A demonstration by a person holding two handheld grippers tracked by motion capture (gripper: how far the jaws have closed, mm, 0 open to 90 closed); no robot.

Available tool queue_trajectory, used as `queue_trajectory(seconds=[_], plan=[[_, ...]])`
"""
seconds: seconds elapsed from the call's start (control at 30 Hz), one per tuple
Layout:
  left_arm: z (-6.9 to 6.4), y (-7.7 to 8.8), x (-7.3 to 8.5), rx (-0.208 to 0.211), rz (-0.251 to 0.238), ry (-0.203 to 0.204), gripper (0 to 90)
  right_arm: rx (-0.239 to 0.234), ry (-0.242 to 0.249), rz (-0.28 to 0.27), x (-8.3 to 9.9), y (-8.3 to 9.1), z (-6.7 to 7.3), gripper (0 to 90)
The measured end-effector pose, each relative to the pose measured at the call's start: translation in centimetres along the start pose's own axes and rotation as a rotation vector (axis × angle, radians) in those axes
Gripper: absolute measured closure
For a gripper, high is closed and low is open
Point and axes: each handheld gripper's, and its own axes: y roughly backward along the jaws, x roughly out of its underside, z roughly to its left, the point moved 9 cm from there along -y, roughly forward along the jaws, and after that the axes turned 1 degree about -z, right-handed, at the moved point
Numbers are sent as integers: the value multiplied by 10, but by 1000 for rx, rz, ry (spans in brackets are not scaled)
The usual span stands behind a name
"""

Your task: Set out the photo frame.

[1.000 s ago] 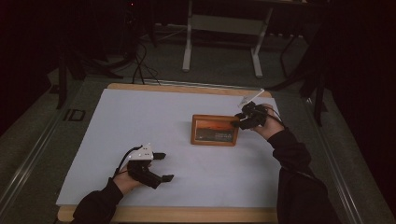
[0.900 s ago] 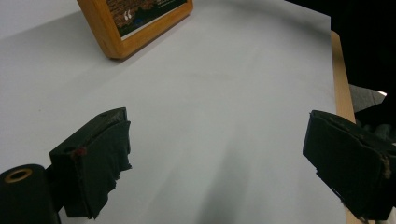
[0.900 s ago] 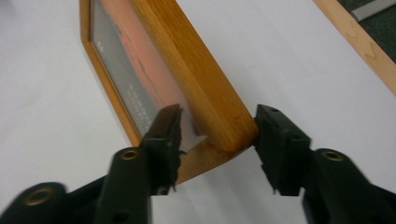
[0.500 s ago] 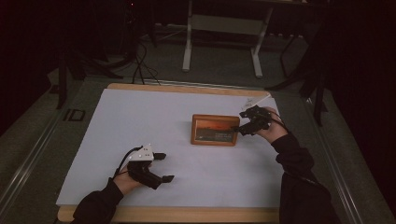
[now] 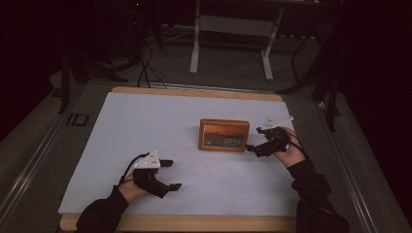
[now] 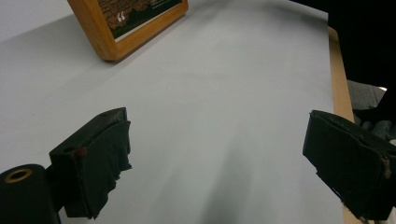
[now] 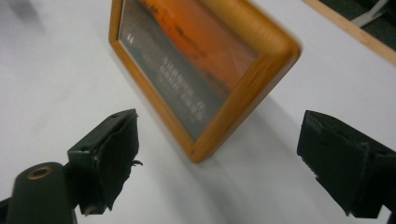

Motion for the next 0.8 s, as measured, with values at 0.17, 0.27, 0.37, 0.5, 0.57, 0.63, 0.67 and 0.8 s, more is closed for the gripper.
queue_trajectory(seconds=[0.17, 0.27, 0.37, 0.5, 0.57, 0.63, 0.67, 0.8], plan=[[0, 0, 0, -1, -2, -2, 78, -7, -31, -32, 13, -1, 8, 124], [-1, 0, 0, -1, 1, -4, 78, -3, -30, -32, 22, -2, 14, 133], [-1, 0, 0, -1, 0, -3, 78, -9, -35, -45, 30, -4, 22, 133], [-1, 0, 0, -1, -1, -3, 78, -6, -32, -46, 39, -5, 30, 133], [-1, 0, 0, -3, 1, -5, 78, -5, -35, -44, 42, -6, 32, 133], [-2, 0, 0, -4, 2, -8, 78, -8, -41, -41, 46, -7, 34, 133], [-2, 0, 1, -8, 5, -11, 78, -4, -39, -37, 48, -8, 34, 133], [-2, -1, 2, -5, 7, -13, 78, -9, -47, -32, 51, -10, 35, 133]])
